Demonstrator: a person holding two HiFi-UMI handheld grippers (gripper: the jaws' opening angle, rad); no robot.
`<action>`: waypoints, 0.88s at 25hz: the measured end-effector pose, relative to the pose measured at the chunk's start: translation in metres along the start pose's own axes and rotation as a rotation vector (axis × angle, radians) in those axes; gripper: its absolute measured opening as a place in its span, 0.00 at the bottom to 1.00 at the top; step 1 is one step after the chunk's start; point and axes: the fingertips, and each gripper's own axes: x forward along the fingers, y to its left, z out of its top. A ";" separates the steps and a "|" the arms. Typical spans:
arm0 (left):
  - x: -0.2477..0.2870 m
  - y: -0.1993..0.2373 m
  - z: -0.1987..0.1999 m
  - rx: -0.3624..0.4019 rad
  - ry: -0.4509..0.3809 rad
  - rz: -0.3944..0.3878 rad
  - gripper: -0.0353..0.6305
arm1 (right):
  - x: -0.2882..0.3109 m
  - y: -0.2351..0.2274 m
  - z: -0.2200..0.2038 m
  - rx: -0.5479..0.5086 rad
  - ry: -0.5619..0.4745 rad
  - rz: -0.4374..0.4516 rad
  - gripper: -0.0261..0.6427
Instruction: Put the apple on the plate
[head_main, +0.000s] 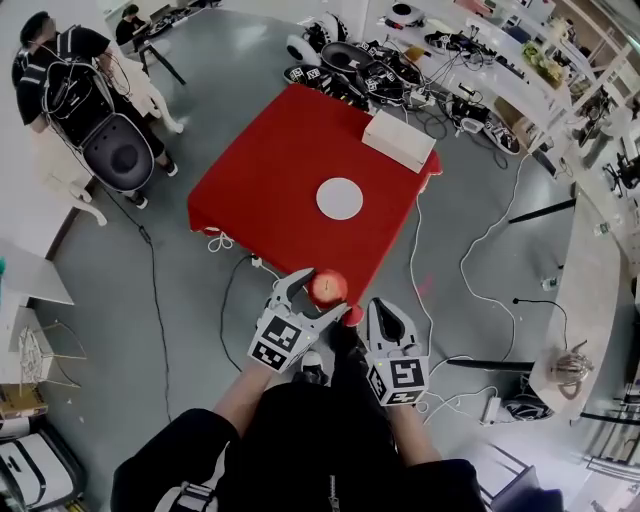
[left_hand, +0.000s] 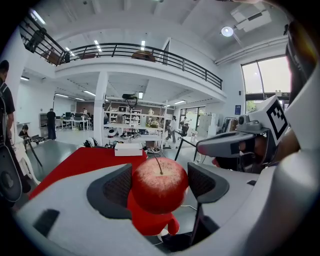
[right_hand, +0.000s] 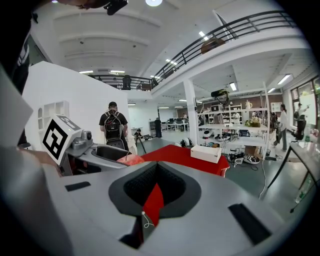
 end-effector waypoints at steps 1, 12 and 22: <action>0.007 0.005 0.001 0.000 0.002 0.002 0.58 | 0.007 -0.005 0.001 0.002 0.000 0.002 0.06; 0.086 0.080 0.033 -0.022 0.022 0.070 0.58 | 0.115 -0.065 0.041 -0.006 -0.001 0.097 0.06; 0.138 0.159 0.058 -0.061 0.043 0.171 0.58 | 0.209 -0.098 0.077 -0.029 0.027 0.210 0.06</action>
